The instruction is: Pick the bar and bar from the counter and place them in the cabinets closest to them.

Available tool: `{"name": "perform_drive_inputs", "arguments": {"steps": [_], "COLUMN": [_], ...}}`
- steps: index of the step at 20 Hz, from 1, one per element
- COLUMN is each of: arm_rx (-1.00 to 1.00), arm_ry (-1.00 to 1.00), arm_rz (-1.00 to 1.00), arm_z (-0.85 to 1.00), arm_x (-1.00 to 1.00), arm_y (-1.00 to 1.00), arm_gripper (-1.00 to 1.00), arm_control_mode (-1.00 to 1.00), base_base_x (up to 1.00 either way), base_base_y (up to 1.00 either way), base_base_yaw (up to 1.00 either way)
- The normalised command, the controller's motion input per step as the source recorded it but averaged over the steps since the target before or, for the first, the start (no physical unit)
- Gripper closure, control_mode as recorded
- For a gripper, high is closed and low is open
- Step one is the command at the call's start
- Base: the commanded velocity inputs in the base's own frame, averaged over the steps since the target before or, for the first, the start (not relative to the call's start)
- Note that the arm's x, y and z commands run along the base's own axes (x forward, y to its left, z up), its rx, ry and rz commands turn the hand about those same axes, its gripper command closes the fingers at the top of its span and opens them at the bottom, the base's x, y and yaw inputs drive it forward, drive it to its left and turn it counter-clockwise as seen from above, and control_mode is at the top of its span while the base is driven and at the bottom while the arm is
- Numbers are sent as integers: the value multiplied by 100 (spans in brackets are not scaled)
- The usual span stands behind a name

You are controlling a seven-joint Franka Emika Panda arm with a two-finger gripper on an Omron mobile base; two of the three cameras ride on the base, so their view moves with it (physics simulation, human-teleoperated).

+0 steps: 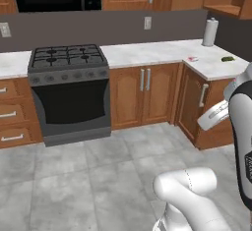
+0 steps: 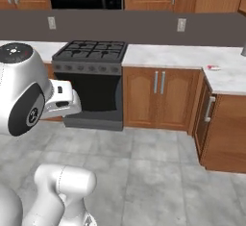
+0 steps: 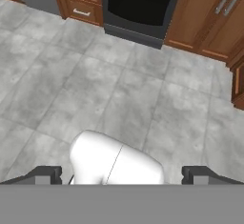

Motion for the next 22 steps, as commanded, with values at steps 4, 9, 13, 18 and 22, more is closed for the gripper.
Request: {"name": "perform_drive_inputs", "arguments": {"steps": [4, 9, 13, 18, 22], "arm_rx": [0, 0, 0, 0, 0], "arm_ry": [0, 0, 0, 0, 0], "arm_rz": [0, 0, 0, 0, 0], "arm_z": [0, 0, 0, 0, 0], "arm_x": [0, 0, 0, 0, 0], "arm_y": [0, 0, 0, 0, 0], "arm_gripper": [-100, -100, -100, -100, -100], "arm_control_mode": [100, 100, 100, 100, 100], "base_base_x": [86, 87, 88, 89, 88], "base_base_y": [16, 17, 18, 18, 18], "base_base_yaw": [0, 0, 0, 0, 0]}}
